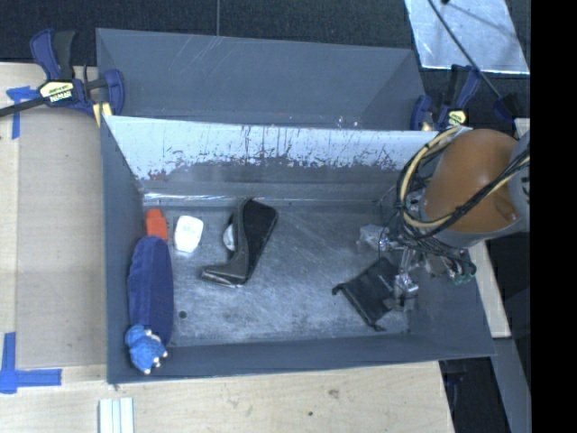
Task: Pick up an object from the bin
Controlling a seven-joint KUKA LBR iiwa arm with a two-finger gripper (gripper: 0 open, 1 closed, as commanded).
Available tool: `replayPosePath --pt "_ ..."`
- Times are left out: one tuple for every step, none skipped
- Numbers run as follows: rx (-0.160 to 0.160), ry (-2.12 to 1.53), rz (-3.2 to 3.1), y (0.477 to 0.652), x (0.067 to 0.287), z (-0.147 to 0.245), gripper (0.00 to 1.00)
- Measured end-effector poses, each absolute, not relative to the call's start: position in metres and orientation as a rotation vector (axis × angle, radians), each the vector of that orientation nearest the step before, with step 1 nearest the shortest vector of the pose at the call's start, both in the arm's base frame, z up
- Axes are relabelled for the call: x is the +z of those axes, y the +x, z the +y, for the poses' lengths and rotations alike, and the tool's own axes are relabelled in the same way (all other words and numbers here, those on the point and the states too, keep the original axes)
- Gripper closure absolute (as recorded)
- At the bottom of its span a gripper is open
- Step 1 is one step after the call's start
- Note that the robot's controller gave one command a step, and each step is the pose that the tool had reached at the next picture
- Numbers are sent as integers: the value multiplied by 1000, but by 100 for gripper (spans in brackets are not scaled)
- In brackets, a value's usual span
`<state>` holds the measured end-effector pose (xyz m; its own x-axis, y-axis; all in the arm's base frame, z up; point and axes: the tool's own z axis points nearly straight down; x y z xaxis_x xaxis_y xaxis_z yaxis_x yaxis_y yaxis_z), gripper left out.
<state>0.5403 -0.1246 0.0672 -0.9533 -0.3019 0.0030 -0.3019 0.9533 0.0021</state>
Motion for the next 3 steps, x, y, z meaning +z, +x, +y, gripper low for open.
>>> replayPosePath --pt "-2 1259 -2877 524 70 -116 0" --pt "-1 1259 -2879 525 70 -116 100" --pt "8 1327 -2857 505 191 -92 100"
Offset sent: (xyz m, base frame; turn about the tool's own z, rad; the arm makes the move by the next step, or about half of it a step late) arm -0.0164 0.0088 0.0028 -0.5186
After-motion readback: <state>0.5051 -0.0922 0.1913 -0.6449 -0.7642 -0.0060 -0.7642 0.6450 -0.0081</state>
